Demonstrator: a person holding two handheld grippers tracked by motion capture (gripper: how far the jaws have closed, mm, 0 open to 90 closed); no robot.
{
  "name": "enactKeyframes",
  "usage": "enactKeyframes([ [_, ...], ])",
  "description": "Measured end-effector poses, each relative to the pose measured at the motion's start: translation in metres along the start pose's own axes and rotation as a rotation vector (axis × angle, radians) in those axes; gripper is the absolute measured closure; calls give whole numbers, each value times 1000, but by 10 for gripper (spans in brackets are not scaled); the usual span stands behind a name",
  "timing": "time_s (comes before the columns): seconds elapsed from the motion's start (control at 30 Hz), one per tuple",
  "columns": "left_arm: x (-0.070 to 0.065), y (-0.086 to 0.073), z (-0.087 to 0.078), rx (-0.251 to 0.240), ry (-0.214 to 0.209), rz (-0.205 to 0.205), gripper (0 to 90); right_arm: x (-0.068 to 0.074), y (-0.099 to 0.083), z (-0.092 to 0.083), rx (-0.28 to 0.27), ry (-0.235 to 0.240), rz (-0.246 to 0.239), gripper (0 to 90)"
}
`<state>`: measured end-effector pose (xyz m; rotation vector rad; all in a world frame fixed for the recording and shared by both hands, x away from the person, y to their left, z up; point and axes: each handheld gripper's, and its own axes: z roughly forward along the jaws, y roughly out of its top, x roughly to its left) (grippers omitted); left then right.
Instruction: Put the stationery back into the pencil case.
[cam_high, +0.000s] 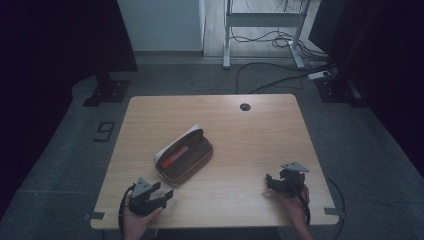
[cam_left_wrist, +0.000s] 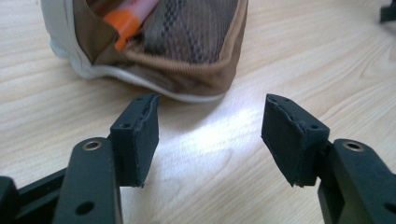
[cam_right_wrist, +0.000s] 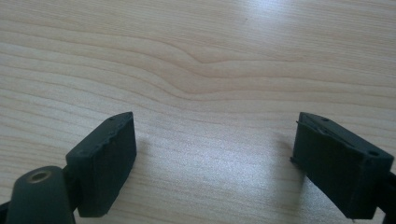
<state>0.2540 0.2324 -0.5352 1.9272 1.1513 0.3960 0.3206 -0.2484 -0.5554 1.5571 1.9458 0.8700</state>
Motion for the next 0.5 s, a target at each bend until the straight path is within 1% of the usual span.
enactKeyframes([
  [0.1, -1, -4, 1, 11, 12, 11, 371, 0, 0, 0, 0, 0, 0, 130],
  [0.27, -1, -7, 4, 29, 11, 19, 371, 0, 1, 1, 0, 3, -3, 131],
  [0.5, -2, -6, 7, 34, 5, 34, 371, 1, 1, 1, -1, 2, -4, 131],
])
